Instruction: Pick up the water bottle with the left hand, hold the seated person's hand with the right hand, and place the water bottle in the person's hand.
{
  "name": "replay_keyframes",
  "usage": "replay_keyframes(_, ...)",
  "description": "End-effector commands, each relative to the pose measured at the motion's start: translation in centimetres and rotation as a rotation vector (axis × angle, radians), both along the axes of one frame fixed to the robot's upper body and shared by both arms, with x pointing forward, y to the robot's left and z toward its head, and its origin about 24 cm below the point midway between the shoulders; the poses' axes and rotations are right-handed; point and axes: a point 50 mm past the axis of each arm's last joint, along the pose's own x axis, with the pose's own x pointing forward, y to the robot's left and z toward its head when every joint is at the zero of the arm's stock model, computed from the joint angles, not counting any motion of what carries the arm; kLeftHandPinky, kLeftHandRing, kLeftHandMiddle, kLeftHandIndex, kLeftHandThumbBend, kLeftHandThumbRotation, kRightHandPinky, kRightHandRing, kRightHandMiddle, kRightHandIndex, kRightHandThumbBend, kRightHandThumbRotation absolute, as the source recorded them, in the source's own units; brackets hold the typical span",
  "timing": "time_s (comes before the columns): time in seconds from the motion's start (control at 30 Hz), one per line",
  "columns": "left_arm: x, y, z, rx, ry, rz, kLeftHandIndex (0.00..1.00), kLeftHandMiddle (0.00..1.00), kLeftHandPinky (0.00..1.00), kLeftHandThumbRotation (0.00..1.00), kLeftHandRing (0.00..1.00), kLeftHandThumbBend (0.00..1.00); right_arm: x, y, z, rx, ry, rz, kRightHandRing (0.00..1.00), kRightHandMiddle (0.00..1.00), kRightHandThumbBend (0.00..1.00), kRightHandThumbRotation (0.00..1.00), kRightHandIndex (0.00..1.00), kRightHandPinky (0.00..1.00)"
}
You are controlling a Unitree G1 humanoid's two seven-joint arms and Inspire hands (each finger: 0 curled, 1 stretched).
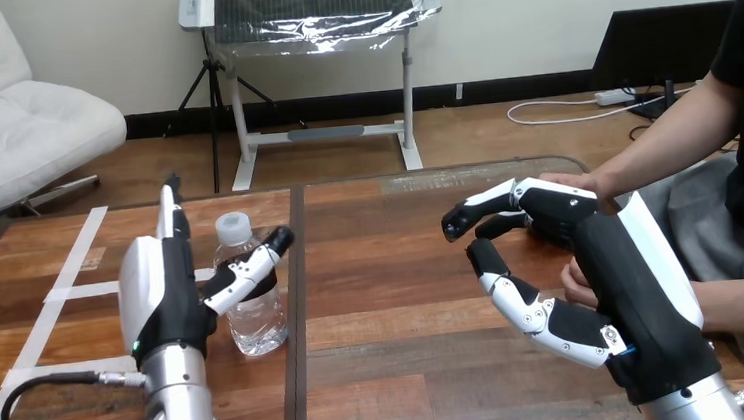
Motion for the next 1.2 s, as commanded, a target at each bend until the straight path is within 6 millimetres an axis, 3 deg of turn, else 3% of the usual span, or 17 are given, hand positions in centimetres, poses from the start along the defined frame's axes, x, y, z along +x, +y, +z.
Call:
replay_keyframes(0.0, 2.5, -0.3, 2.8, -0.009, -0.052, -0.015, 0.99, 0.95, 0.83, 0.60, 0.92, 0.96, 1.0, 0.1, 1.4, 0.015, -0.072, 0.010, 0.70, 0.64, 0.28, 0.00, 0.55, 0.61)
replay_keyframes(1.17, 4.2, -0.9, 2.4, 0.023, 0.182, -0.112, 0.95, 0.92, 0.78, 0.63, 0.88, 1.00, 0.9, 0.1, 1.4, 0.006, -0.069, 0.010, 0.69, 0.64, 0.29, 0.00, 0.54, 0.60)
